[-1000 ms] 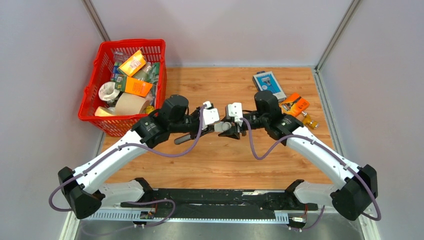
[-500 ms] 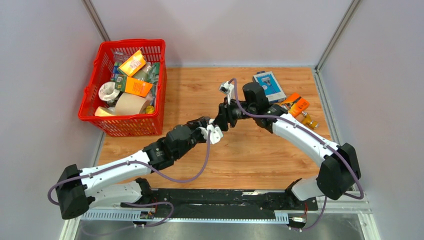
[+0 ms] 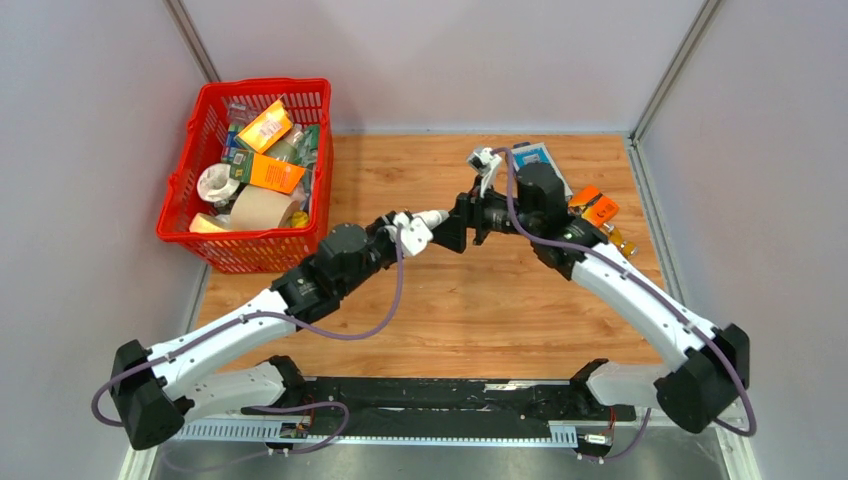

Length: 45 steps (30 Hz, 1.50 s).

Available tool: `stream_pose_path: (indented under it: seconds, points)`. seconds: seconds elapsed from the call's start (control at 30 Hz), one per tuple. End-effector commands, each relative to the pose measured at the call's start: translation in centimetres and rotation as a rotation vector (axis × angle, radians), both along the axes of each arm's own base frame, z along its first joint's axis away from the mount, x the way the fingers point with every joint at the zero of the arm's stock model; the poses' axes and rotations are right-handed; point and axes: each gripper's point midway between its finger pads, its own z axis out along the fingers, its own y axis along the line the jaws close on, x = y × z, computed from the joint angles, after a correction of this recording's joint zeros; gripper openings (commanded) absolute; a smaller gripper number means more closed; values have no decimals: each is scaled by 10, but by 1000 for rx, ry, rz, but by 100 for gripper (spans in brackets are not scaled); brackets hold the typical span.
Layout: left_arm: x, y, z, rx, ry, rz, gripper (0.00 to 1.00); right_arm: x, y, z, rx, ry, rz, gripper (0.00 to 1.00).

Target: Install the water faucets

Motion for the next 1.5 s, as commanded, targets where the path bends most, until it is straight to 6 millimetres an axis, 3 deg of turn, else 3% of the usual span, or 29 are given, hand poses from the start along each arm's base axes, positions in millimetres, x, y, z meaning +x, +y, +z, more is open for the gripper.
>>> stream_pose_path:
  seconds: [0.0, 0.03, 0.3, 0.43, 0.57, 1.0, 1.2, 1.3, 1.37, 1.47]
  points:
    - [-23, -14, 38, -149, 112, -167, 0, -3, -23, 28, -54, -400, 19, 82]
    - [-32, -20, 36, -147, 155, -231, 0, -6, -26, 31, -69, -473, 37, 100]
    - [-70, -39, 30, -92, 412, -536, 0, -35, -46, 41, -137, -895, 158, 100]
    - [-70, -43, 27, -67, 501, -567, 0, -53, -46, 40, -125, -1010, 246, 100]
    - [-70, -49, 25, -54, 551, -594, 0, -62, -37, 39, -96, -1015, 312, 97]
    - [-59, -49, 34, -69, 524, -539, 0, -40, -5, 20, -109, -799, 332, 65]
    - [-43, -41, 35, -75, 475, -431, 0, -35, 5, 23, -75, -678, 328, 33]
    - [-22, -29, 41, -112, 340, -272, 0, -25, 10, 20, -62, -549, 262, 0]
    - [-15, -22, 50, -137, 230, -177, 0, -5, 10, 18, -63, -402, 115, 0]
    - [-20, -23, 65, -185, 80, -127, 0, 20, 9, 13, -29, -153, -78, 0]
